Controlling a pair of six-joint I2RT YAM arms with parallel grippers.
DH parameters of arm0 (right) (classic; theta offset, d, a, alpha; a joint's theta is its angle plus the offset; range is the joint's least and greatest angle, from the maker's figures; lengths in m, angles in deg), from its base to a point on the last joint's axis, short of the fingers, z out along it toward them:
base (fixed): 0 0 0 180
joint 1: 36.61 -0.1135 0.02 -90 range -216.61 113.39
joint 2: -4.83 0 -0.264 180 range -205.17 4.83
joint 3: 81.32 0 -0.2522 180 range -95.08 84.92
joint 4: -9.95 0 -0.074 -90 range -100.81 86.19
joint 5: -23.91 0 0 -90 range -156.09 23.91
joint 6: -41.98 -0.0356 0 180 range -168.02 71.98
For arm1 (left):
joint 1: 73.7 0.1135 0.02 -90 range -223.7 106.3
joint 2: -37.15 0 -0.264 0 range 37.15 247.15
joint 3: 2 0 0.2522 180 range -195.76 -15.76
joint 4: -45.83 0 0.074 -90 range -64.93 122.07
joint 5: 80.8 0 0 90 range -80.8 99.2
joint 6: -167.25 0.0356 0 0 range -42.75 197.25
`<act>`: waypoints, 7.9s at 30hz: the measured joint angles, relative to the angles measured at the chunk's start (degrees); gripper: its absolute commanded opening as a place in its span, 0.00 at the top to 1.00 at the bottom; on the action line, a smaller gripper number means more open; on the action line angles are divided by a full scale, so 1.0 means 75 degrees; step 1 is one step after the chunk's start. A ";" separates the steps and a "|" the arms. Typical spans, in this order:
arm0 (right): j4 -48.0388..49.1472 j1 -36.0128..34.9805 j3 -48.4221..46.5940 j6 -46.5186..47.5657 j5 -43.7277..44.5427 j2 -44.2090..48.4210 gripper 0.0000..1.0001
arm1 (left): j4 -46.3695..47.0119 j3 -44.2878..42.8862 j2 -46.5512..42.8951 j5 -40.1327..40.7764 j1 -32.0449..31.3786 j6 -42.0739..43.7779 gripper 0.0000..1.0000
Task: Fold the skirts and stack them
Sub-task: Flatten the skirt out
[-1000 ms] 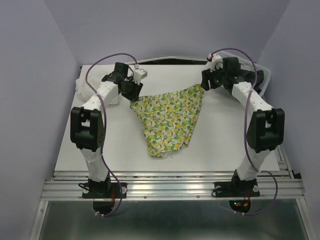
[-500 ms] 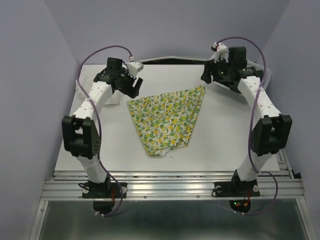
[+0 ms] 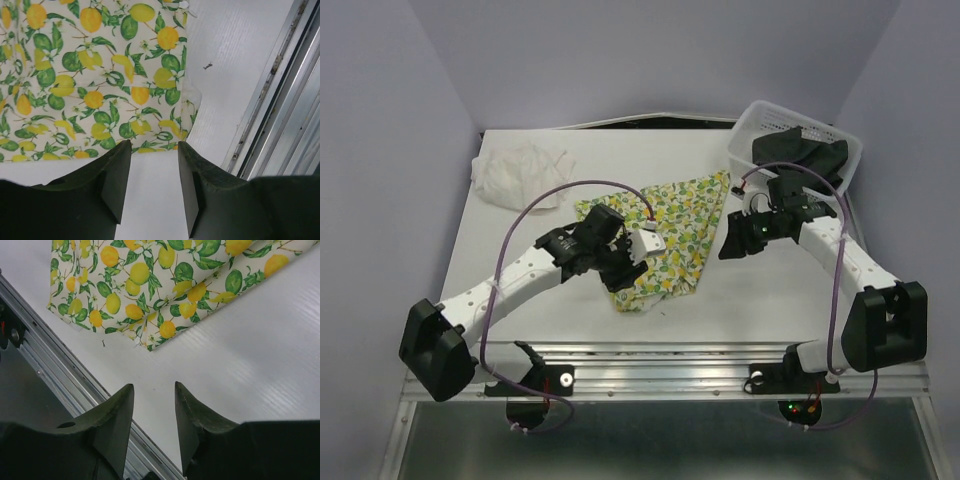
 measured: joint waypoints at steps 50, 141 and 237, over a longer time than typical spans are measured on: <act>0.1081 -0.0367 0.0647 -0.0119 0.0813 -0.0041 0.56 | 0.1107 0.0513 0.2241 0.2806 -0.1810 -0.0175 0.65; 0.2136 -0.3722 0.0079 -0.1297 0.5960 0.0082 0.99 | 0.1294 -0.3456 0.6015 0.0490 0.3340 -0.1810 1.00; 0.2696 -0.5065 0.0070 0.2614 0.7055 -0.2591 0.79 | 0.1469 0.0274 0.1900 0.0006 0.2547 -0.1996 0.31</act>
